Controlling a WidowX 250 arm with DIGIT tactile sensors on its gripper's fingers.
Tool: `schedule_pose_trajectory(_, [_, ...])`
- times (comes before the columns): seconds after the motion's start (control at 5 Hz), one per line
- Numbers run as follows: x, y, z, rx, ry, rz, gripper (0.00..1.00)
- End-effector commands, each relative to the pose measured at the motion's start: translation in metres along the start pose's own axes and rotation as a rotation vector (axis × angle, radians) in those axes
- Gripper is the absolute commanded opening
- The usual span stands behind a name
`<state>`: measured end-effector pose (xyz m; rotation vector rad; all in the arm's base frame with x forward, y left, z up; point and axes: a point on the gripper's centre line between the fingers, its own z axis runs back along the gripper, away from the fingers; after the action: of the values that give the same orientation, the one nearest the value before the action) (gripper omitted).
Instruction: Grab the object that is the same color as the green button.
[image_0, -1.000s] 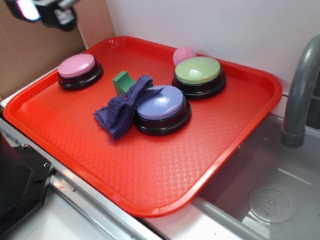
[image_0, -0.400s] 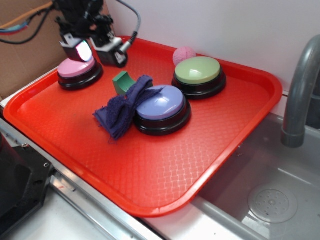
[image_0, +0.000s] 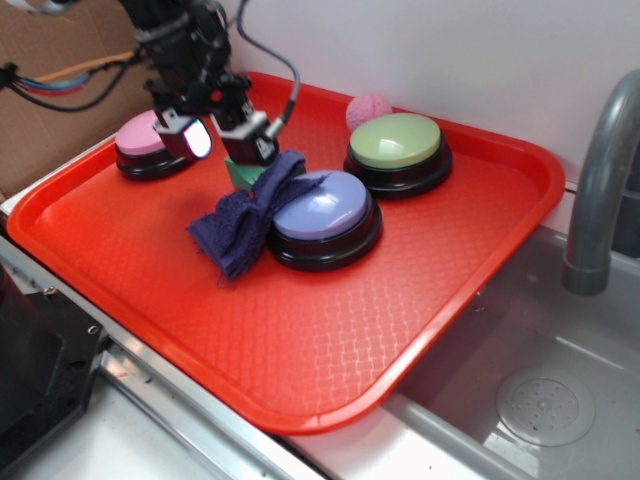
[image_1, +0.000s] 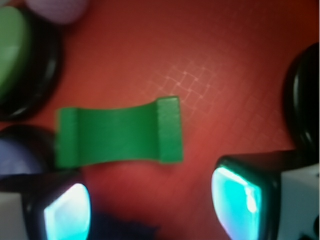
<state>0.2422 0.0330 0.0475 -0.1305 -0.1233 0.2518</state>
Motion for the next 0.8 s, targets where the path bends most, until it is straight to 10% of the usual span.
schedule_pose_trajectory(0.0, [0.0181, 0.0008, -0.0094, 0.016, -0.040, 0.031, 1.00])
schedule_pose_trajectory(0.2, [0.0178, 0.0042, -0.0099, 0.001, -0.048, 0.052, 0.00])
schedule_pose_trajectory(0.6, [0.0177, 0.0084, -0.0090, -0.004, -0.050, 0.069, 0.00])
